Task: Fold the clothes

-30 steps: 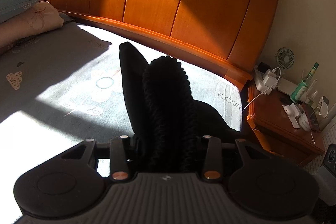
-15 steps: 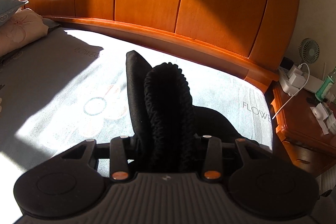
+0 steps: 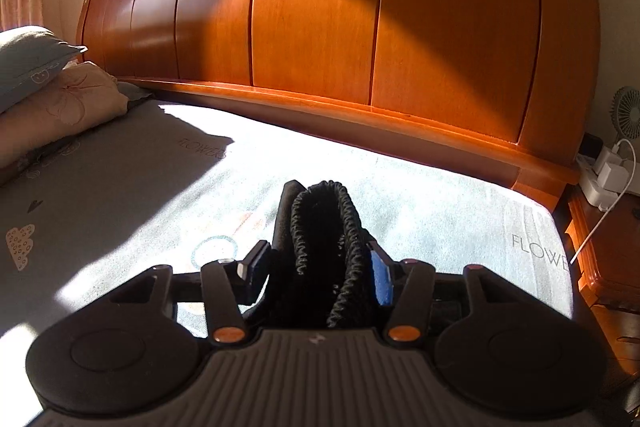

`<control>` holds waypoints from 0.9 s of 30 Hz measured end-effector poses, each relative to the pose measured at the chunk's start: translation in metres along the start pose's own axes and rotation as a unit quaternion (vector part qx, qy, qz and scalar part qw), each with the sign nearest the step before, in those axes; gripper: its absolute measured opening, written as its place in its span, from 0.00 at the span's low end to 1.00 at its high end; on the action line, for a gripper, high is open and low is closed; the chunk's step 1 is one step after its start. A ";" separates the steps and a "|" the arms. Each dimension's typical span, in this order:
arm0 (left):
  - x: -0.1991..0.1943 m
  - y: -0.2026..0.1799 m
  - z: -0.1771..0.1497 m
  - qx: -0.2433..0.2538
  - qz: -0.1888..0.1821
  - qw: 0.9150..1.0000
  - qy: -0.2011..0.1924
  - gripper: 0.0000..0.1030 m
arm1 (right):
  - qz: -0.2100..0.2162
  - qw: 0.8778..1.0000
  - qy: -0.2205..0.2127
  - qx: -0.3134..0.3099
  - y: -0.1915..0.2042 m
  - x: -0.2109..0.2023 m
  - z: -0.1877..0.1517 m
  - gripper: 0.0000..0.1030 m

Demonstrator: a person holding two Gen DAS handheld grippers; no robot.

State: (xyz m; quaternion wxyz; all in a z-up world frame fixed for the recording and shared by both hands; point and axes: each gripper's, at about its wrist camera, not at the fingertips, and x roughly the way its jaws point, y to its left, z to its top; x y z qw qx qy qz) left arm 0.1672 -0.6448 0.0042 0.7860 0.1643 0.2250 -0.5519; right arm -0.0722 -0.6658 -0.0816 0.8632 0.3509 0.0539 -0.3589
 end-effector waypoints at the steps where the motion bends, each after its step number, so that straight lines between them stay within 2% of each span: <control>1: -0.007 0.004 0.005 -0.009 0.010 1.000 -0.022 0.60 | 0.001 1.000 0.004 0.003 -0.002 0.000 -0.001 0.45; 3: -0.018 0.014 0.013 -0.030 0.010 0.999 -0.038 0.68 | 0.005 1.000 0.010 0.010 -0.005 0.000 -0.002 0.54; 5: -0.024 0.020 0.018 -0.045 0.006 0.998 -0.033 0.69 | 0.010 1.000 0.015 0.020 -0.009 -0.001 -0.003 0.64; 7: -0.030 0.023 0.016 -0.046 0.004 0.999 -0.025 0.69 | 0.015 0.999 0.021 0.027 -0.013 -0.001 -0.003 0.69; 11: -0.039 0.022 -0.005 -0.038 -0.010 0.999 0.002 0.69 | 0.024 0.998 0.038 0.036 -0.024 -0.010 -0.006 0.73; 14: -0.045 0.012 -0.031 -0.031 -0.029 0.998 0.038 0.69 | 0.039 0.996 0.056 0.049 -0.036 -0.029 -0.010 0.76; 20: -0.070 -0.029 -0.085 0.035 -0.053 0.996 0.068 0.69 | 0.049 0.994 0.079 0.055 -0.057 -0.076 -0.020 0.78; 23: -0.084 -0.054 -0.102 0.078 -0.058 0.992 0.075 0.71 | 0.018 0.996 0.080 0.017 -0.061 -0.092 -0.020 0.78; 27: -0.097 -0.091 -0.115 0.153 -0.054 0.984 0.077 0.73 | -0.031 0.993 0.076 -0.082 -0.059 -0.099 -0.019 0.78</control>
